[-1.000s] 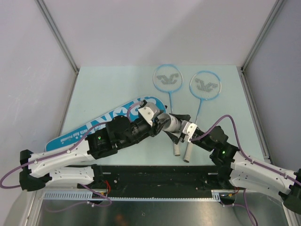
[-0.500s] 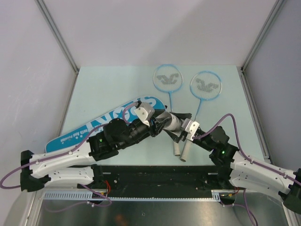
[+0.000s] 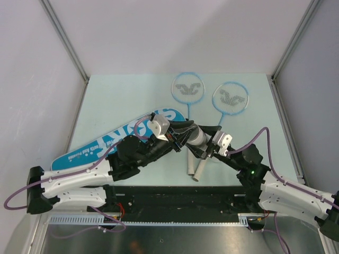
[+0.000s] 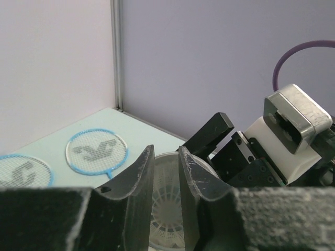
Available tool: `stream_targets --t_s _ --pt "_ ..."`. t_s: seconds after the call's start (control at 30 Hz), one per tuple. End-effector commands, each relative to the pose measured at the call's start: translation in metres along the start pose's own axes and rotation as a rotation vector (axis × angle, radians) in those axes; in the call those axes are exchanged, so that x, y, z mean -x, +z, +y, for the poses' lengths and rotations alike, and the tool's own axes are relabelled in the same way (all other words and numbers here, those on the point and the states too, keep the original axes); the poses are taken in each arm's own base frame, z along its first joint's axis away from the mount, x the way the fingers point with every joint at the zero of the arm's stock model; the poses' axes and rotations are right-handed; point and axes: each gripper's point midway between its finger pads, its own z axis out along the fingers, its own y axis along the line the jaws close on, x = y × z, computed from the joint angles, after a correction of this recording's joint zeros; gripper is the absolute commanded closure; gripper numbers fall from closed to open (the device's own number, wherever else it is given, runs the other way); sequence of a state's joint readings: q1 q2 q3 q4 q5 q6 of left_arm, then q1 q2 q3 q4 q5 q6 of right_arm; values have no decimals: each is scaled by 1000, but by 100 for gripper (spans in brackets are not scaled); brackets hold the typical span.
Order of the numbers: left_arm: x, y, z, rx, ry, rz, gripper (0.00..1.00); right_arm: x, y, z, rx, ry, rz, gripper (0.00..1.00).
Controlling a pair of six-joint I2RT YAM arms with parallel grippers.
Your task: Pack up the badminton gear
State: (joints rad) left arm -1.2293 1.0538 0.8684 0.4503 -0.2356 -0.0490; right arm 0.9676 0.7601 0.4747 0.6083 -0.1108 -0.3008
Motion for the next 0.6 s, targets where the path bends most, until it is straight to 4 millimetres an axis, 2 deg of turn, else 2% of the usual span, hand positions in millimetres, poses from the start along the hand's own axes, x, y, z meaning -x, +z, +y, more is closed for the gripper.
stream_targets --t_s 0.0,0.2,0.33,0.43,0.57 --pt "-157 -38 -23 -131 7 482 72 33 3 19 66 148 -106 82" --pt "-185 -43 -27 -165 63 563 73 34 3 16 55 143 -110 81" --pt "-207 -58 -24 -165 60 616 73 42 0 13 43 147 -134 82" --pt "-216 -61 -28 -178 28 619 74 54 0 13 50 155 -178 82" --pt "-213 -56 -43 -239 -30 579 73 73 -3 15 72 137 -252 82"
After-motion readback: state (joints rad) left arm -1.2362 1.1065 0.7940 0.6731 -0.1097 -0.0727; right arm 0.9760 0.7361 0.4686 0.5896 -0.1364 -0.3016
